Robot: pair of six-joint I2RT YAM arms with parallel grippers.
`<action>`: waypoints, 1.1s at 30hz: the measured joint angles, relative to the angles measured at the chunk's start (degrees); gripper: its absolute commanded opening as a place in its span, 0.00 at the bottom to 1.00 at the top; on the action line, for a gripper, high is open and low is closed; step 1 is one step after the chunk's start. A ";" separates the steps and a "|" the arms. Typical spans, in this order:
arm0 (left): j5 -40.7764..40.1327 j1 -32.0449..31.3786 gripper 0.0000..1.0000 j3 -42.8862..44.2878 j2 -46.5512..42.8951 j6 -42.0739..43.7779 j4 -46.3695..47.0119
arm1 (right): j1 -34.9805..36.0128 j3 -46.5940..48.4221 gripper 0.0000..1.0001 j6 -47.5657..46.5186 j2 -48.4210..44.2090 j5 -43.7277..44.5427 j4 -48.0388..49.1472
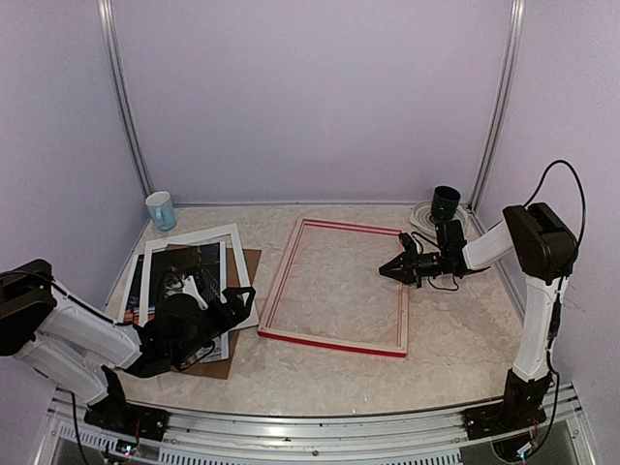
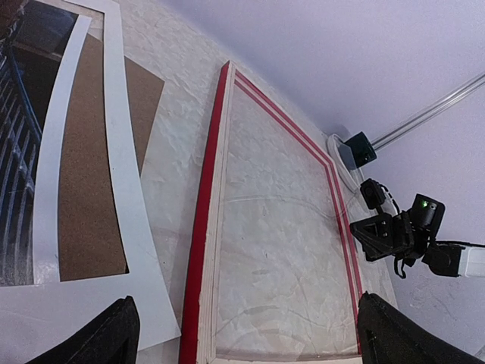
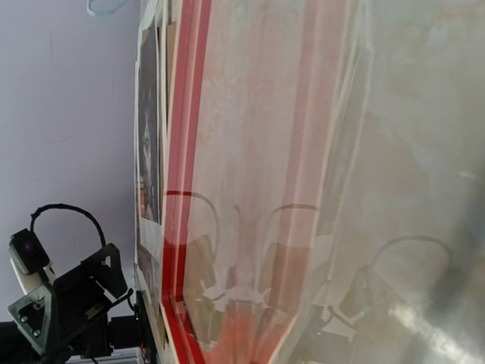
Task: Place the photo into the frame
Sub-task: Place the glass panel at the frame body.
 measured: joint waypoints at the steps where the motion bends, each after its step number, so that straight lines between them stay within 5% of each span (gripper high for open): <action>1: 0.00 0.00 0.99 0.00 0.00 -0.02 0.00 | 0.00 0.00 0.04 -0.04 0.00 0.02 -0.09; 33: 0.00 -0.02 0.99 0.00 0.83 -1.01 0.02 | -0.42 -0.37 0.03 -0.68 0.00 1.07 -1.49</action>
